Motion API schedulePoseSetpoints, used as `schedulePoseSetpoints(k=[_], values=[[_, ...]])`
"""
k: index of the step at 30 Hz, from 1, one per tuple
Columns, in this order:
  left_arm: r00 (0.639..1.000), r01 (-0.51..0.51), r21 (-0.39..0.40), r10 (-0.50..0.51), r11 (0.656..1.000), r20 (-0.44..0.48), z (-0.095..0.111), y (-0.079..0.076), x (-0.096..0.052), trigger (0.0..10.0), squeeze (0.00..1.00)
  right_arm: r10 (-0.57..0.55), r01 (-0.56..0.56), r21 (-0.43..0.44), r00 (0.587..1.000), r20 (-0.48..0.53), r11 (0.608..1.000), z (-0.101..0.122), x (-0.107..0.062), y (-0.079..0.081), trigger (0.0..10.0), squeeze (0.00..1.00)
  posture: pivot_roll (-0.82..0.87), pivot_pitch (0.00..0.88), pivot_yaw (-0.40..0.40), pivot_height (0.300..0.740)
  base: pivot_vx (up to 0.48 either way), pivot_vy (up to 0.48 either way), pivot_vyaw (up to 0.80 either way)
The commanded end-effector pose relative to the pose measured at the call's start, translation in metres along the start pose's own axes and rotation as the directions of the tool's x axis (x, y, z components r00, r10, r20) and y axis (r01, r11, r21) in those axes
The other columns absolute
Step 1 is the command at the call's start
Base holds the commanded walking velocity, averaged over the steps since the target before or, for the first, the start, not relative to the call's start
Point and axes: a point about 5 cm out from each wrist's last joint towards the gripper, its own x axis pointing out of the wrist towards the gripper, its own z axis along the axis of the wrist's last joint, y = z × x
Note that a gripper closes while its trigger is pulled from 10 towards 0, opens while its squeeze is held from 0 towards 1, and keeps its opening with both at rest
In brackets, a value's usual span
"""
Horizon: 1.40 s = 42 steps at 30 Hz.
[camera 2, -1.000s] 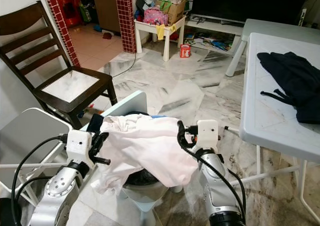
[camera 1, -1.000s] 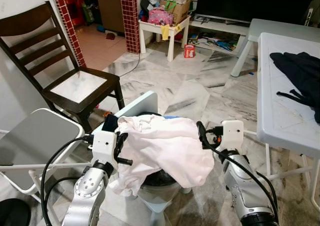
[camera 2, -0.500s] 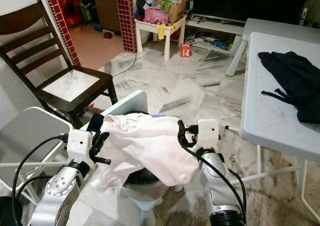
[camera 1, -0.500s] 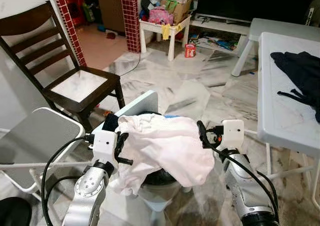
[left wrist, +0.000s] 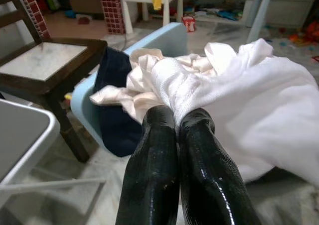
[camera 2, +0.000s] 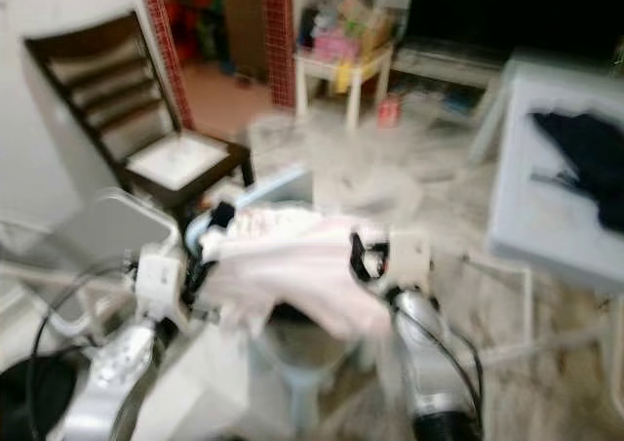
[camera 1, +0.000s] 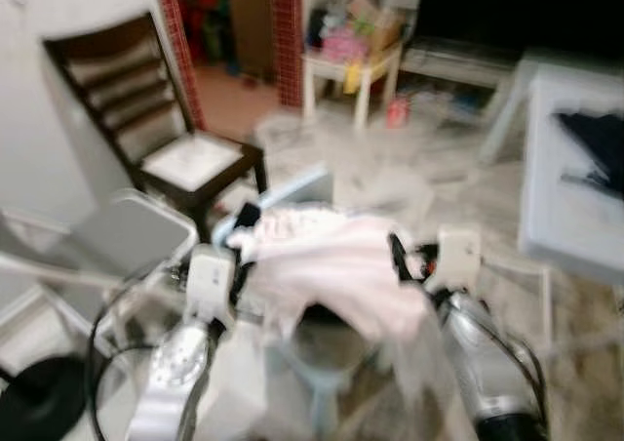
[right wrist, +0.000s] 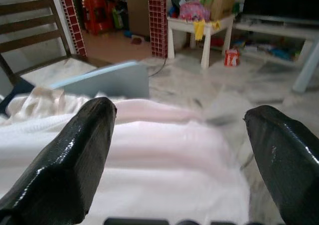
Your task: Hang hanger
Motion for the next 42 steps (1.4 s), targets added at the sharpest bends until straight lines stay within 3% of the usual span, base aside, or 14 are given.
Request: schedulePoseSetpoints(k=[1, 13, 16, 34, 42], values=[[0.999, -0.015, 0.024, 0.014, 1.000, 0.030, 0.0094, 0.0058, 0.0028, 10.0, 0.00, 0.002, -0.002, 0.005, 1.000, 0.012, 1.000, 0.0040, 0.0014, 0.0003, 10.0, 0.00, -0.06, 0.000, 0.028, 0.740, -0.281, 0.000, 0.00], [0.996, 0.045, 0.031, -0.047, 0.999, 0.077, 0.0130, 0.0064, 0.0063, 10.0, 0.00, -0.013, 0.013, 0.001, 1.000, 0.020, 1.000, 0.0055, 0.0011, -0.0036, 10.0, 0.00, -0.08, 0.000, 0.035, 0.740, -0.141, 0.000, 0.00], [0.994, 0.069, -0.037, -0.066, 0.997, 0.091, 0.0153, 0.0068, 0.0074, 10.0, 0.00, -0.015, 0.015, -0.003, 1.000, 0.021, 1.000, 0.0060, 0.0015, -0.0046, 10.0, 0.00, -0.08, 0.000, 0.035, 0.740, 0.000, 0.000, -0.65], [0.989, 0.113, -0.069, -0.106, 0.991, 0.104, 0.0113, 0.0014, 0.0057, 10.0, 0.00, -0.011, 0.011, -0.012, 1.000, 0.019, 1.000, 0.0055, 0.0008, -0.0052, 10.0, 0.00, -0.08, 0.000, 0.033, 0.740, 0.000, 0.000, -0.71], [0.987, 0.125, -0.075, -0.117, 0.989, 0.106, 0.0120, 0.0018, 0.0065, 10.0, 0.00, -0.012, 0.012, -0.010, 1.000, 0.023, 1.000, 0.0052, 0.0004, -0.0040, 10.0, 0.00, -0.09, 0.000, 0.038, 0.740, 0.208, 0.000, -0.05]])
